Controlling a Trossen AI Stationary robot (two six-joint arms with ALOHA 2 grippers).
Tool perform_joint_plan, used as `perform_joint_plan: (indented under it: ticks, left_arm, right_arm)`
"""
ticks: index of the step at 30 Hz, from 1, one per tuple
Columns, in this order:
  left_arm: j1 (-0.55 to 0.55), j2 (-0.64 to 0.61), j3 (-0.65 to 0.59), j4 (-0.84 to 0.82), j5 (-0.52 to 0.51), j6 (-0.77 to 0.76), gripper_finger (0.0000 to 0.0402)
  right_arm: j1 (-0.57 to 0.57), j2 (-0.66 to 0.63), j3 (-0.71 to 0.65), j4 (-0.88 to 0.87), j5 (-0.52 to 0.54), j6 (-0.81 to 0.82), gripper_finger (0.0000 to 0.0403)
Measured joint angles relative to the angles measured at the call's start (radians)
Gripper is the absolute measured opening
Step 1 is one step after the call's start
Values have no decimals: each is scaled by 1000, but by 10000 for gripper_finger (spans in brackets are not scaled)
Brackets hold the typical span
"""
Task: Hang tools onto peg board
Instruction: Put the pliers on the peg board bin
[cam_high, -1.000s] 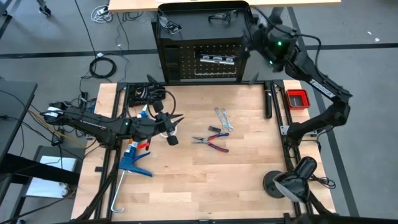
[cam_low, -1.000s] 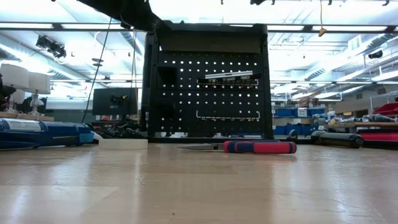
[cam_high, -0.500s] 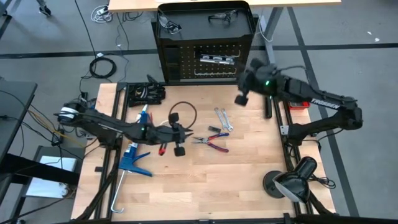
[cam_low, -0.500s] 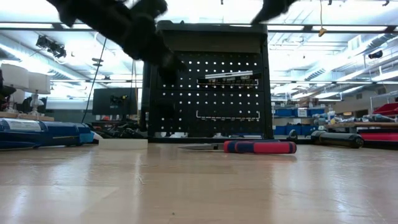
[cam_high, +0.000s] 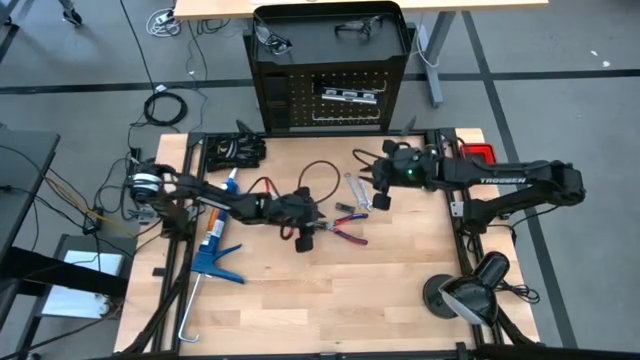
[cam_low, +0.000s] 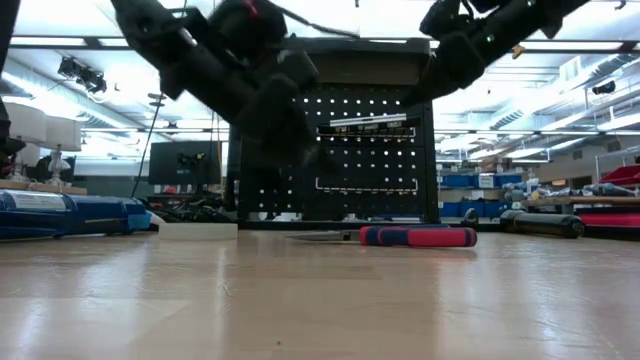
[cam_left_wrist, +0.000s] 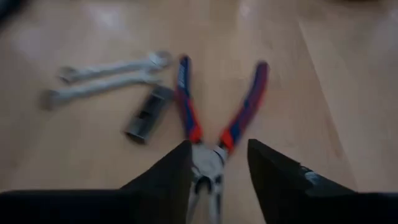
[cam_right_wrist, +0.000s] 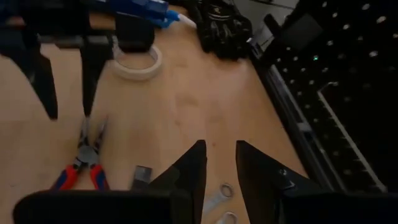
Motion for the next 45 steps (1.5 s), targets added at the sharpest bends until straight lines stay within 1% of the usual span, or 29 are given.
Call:
perform_joint_plan:
  ticks: [2, 4, 9, 16, 23, 32, 34, 37, 40, 43, 45]
  left_arm:
    - [6, 39, 11, -3, 48, 0, 186]
    - [8, 73, 19, -2, 72, 0, 203]
    - [8, 148, 23, 0, 58, -1, 225]
    - [7, 170, 23, 1, 18, -16, 224]
    - [3, 150, 22, 15, 49, -20, 213]
    - [3, 150, 22, 57, 47, -15, 211]
    - [3, 150, 22, 62, 32, 3, 211]
    - [2, 150, 22, 57, -32, 33, 211]
    - [4, 150, 22, 59, -67, 37, 211]
    - [13, 150, 21, 51, -61, 35, 213]
    - [25, 150, 21, 49, -17, 28, 217]
  right_arm:
    - [5, 0, -28, 47, -19, 7, 95]
    - [9, 0, -46, 65, -29, 15, 95]
    - [9, 0, -71, 80, -46, 25, 97]
    - [9, 0, -80, 88, -47, 26, 95]
    - [9, 0, -80, 87, -47, 27, 94]
    - [9, 0, -80, 87, -48, 29, 94]
    - [9, 0, -80, 88, -48, 29, 93]
    - [9, 0, -80, 87, -48, 29, 94]
    - [9, 0, -80, 87, -48, 29, 95]
    - [9, 0, -80, 87, -48, 29, 94]
    - [9, 0, -80, 87, -48, 29, 93]
